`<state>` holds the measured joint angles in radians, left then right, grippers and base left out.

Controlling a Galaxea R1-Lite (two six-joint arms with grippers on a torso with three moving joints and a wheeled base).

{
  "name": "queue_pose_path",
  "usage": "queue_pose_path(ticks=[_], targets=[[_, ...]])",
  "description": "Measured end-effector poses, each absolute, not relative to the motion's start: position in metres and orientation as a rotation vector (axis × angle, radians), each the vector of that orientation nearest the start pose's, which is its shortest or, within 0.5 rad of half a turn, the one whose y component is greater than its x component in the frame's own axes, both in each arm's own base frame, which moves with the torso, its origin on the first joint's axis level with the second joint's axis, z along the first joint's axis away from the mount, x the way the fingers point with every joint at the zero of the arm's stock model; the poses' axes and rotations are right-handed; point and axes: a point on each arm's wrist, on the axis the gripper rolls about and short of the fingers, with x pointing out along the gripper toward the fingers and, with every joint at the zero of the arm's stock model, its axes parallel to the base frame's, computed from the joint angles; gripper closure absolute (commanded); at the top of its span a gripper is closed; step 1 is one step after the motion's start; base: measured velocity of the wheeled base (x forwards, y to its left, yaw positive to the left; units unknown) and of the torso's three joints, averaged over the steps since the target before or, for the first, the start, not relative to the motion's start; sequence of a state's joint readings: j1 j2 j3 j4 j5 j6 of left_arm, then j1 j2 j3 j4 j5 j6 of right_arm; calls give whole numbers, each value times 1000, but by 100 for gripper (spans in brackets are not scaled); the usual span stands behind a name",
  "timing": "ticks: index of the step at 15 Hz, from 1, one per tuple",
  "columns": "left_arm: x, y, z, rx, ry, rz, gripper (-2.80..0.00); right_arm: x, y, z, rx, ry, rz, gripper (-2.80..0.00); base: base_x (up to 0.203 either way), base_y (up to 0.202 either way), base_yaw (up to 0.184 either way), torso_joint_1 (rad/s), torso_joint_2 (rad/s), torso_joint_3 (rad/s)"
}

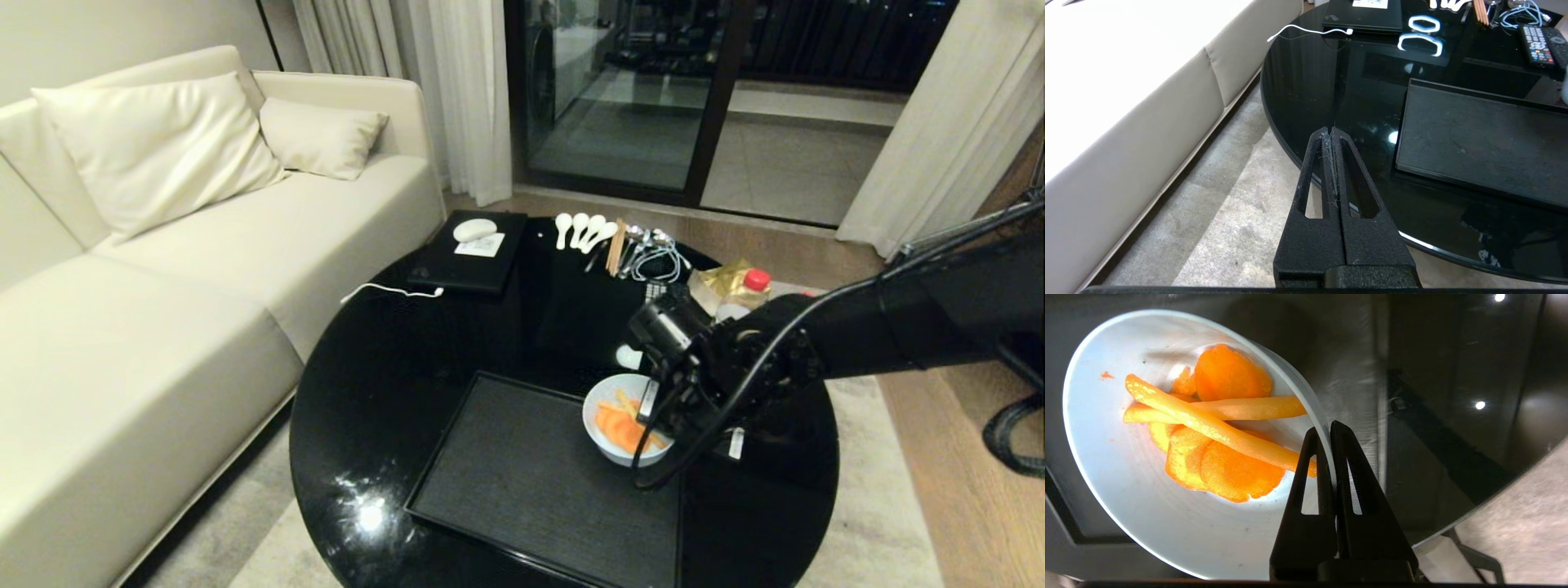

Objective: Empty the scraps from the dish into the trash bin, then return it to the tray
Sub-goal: Pick up the bowl with leftover food, then move the bowl over the trash can

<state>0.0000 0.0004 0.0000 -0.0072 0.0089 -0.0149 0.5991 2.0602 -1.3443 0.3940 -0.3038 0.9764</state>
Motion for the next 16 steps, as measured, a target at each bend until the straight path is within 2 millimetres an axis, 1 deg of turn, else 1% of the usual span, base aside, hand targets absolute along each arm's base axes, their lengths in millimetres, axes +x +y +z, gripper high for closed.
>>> queue_pose_path(ticks=[2, 5, 10, 12, 16], targets=[[-23, 0, 76, -15, -7, 9, 0, 305, 186, 125, 441, 988, -269, 0, 0, 0, 0, 0, 0, 0], [-23, 0, 76, -15, -7, 9, 0, 292, 156, 134, 467, 980, -326, 0, 0, 0, 0, 0, 0, 0], [-23, 0, 76, -15, -7, 9, 0, 252, 107, 142, 491, 980, -411, 0, 0, 0, 0, 0, 0, 0], [-23, 0, 76, -15, -7, 8, 0, 237, 92, 145, 496, 973, -431, 0, 0, 0, 0, 0, 0, 0], [-23, 0, 76, -15, -7, 8, 0, 205, 63, 143, 472, 978, -463, 0, 0, 0, 0, 0, 0, 0]])
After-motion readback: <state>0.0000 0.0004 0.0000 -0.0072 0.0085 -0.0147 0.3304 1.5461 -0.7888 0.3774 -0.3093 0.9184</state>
